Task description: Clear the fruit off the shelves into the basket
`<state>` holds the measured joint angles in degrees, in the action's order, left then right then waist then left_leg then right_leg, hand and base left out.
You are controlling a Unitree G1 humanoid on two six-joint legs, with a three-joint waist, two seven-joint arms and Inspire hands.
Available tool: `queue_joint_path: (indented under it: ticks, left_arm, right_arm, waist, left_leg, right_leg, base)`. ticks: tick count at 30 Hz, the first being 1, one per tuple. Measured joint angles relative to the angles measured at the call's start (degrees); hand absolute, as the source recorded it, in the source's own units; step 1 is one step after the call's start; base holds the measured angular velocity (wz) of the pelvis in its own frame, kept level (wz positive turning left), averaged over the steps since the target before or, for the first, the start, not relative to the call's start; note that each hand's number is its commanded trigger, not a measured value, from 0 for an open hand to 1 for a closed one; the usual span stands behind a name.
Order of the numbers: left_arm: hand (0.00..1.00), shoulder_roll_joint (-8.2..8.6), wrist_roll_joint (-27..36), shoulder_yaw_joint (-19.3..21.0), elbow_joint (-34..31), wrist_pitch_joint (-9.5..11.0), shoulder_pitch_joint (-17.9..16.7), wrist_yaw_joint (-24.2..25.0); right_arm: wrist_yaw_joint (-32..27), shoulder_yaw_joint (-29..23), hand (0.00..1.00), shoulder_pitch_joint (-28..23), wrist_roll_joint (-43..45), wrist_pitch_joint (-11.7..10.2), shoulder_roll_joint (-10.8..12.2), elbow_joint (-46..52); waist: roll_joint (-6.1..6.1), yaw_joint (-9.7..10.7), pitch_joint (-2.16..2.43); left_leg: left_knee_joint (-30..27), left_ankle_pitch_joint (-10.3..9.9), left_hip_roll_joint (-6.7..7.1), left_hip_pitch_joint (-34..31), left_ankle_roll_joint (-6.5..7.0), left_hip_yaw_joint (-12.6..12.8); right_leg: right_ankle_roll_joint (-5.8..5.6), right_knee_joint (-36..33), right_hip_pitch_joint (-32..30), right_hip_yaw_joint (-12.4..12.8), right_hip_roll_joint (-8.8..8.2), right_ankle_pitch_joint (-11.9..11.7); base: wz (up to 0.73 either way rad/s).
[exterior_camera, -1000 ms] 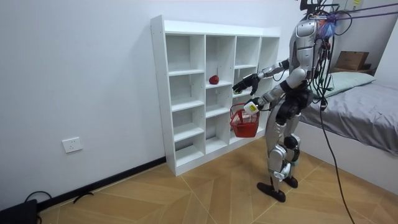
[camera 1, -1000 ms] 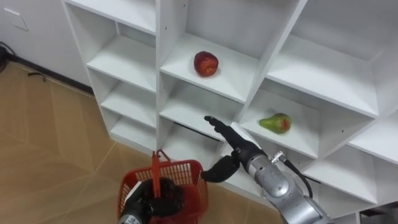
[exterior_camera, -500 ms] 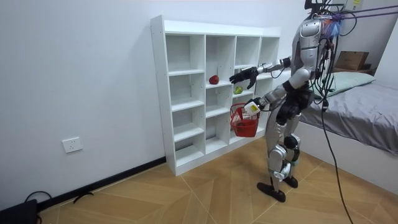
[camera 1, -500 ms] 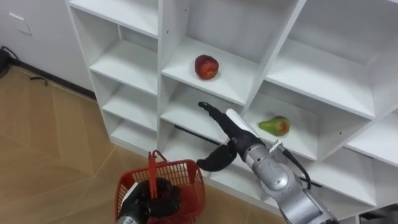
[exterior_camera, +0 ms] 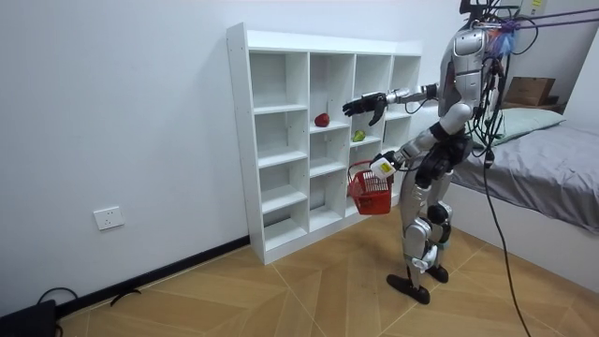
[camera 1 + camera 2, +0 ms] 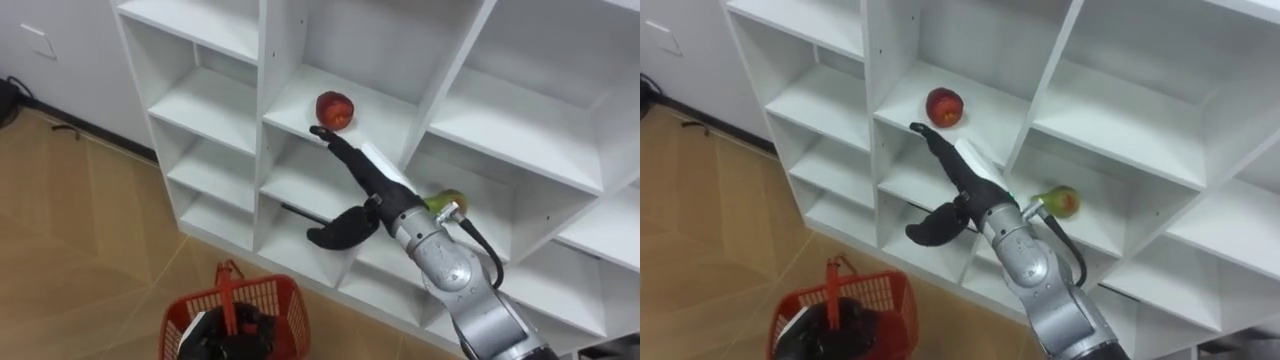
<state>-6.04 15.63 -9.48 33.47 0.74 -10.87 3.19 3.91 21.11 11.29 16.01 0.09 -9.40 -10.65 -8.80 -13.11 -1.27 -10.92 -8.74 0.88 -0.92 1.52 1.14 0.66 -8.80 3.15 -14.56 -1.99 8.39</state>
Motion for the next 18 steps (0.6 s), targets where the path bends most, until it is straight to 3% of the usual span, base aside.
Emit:
queue_joint_path:
  ticks: [9,18]
  left_arm:
    - [1.00,0.07,0.10,1.21,0.35,-0.02,-1.12,-0.55]
    - [1.00,-0.44,-0.08,1.68,2.53,-0.46,-2.18,-0.29]
  right_arm:
    - [-0.26,-0.17,0.00,2.41,-3.19,0.01,0.05,0.62]
    - [-5.04,-0.70,0.00,6.05,-4.47,0.85,-0.23,-3.09]
  waist:
    - [-0.56,-0.08,-0.02]
    - [-0.59,-0.28,-0.16]
  left_leg:
    - [1.15,0.00,-0.02,0.29,-0.02,-0.20]
    - [1.31,0.06,0.03,1.07,-0.09,-1.35]
  right_leg:
    - [-0.02,0.03,0.32,-0.67,0.04,0.00]
    - [-0.03,0.07,0.93,-1.25,0.07,0.01]
  base:
    - [0.02]
    - [0.02]
